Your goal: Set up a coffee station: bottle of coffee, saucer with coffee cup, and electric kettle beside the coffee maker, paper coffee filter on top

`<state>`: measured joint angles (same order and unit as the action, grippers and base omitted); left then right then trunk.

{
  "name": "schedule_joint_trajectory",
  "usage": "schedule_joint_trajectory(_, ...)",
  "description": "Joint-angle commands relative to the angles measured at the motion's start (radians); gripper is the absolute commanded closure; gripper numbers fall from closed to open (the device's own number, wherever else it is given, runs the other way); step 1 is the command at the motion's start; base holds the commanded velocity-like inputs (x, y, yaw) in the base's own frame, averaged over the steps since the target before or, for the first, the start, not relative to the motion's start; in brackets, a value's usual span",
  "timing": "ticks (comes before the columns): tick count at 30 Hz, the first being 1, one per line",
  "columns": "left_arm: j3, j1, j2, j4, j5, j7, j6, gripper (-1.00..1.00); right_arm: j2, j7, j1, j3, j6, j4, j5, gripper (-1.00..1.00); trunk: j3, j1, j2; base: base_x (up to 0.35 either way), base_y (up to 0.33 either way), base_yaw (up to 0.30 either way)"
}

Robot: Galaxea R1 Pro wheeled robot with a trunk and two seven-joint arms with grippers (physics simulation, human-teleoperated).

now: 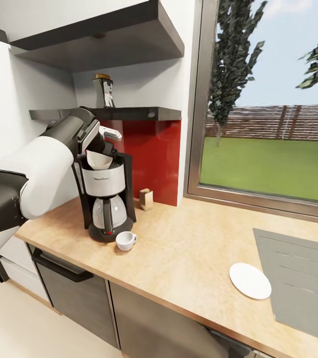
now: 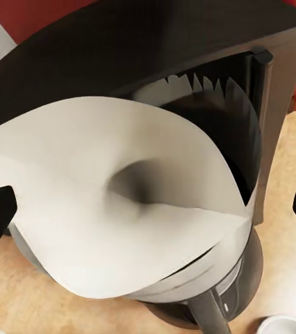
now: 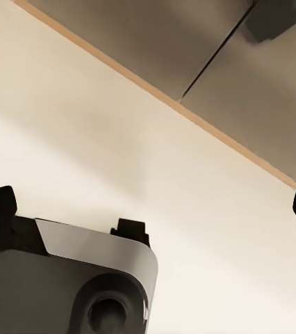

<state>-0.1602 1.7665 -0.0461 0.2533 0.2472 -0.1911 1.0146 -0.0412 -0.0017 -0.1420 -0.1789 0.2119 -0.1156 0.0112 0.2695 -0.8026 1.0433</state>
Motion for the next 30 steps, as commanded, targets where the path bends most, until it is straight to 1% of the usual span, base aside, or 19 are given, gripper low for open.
schedule_joint_trajectory(1,-0.002,0.001,0.000,0.001,0.010,-0.010,0.003,-1.00,0.000,0.000,-0.001,-0.004,0.003,0.001,0.001,-1.00,0.000,0.000,0.001,0.000,0.000,0.000)
schedule_joint_trajectory(19,-0.002,0.001,0.000,0.003,0.009,-0.010,0.002,-1.00,-0.001,0.000,-0.001,-0.003,0.003,0.001,0.001,-1.00,-0.028,0.000,0.001,-0.005,0.000,0.000)
schedule_joint_trajectory(26,-0.002,0.001,0.000,0.003,0.008,-0.010,0.002,-1.00,-0.002,0.000,-0.001,-0.003,0.003,0.001,0.001,-1.00,-0.032,0.000,0.001,-0.181,0.000,0.000)
schedule_joint_trajectory(30,-0.001,0.001,0.000,0.003,0.005,-0.010,0.002,-1.00,-0.004,0.000,-0.001,-0.003,0.003,0.000,0.001,-1.00,-0.032,0.000,0.001,-0.058,0.000,0.000)
